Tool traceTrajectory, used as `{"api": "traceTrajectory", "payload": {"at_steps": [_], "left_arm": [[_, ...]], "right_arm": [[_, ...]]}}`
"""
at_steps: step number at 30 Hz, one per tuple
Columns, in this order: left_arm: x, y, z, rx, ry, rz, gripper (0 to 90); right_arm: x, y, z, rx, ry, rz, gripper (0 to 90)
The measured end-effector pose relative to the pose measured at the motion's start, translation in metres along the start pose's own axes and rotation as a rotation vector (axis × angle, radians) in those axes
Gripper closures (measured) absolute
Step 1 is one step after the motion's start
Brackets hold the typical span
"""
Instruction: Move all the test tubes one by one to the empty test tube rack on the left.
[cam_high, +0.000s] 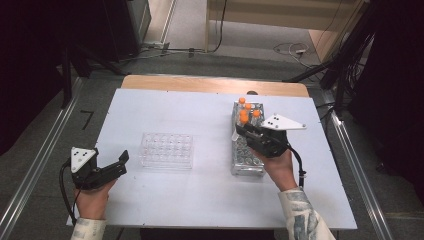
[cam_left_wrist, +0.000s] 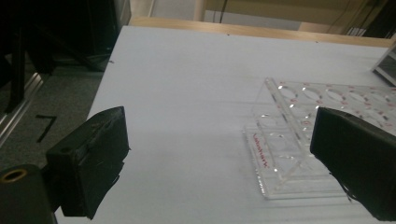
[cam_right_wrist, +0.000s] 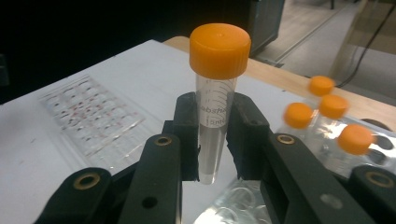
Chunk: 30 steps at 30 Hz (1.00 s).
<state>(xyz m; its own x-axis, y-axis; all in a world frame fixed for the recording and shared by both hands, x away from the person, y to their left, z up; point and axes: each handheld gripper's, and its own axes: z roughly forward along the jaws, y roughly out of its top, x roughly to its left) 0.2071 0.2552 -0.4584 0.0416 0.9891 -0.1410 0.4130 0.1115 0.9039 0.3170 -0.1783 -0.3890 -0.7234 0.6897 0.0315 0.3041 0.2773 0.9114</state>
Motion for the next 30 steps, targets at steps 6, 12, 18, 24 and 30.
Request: {"api": "traceTrajectory", "payload": {"at_steps": [6,12,18,24,30], "left_arm": [[-0.014,0.006,-0.006,-0.005,-0.056,0.027,6.1],[-0.030,0.011,-0.012,-0.011,-0.119,0.063,6.3],[-0.044,0.014,-0.018,-0.018,-0.173,0.090,7.2],[-0.062,0.016,-0.026,-0.038,-0.230,0.125,7.4],[-0.068,0.014,-0.027,-0.042,-0.232,0.138,9.7]], "right_arm": [[0.023,-0.004,0.013,0.025,0.068,-0.023,72.1],[0.044,-0.009,0.022,0.050,0.139,-0.046,72.1],[0.064,-0.013,0.029,0.072,0.198,-0.075,72.1],[0.083,-0.021,0.038,0.092,0.244,-0.101,72.1],[0.094,-0.028,0.047,0.109,0.261,-0.115,72.1]]}}
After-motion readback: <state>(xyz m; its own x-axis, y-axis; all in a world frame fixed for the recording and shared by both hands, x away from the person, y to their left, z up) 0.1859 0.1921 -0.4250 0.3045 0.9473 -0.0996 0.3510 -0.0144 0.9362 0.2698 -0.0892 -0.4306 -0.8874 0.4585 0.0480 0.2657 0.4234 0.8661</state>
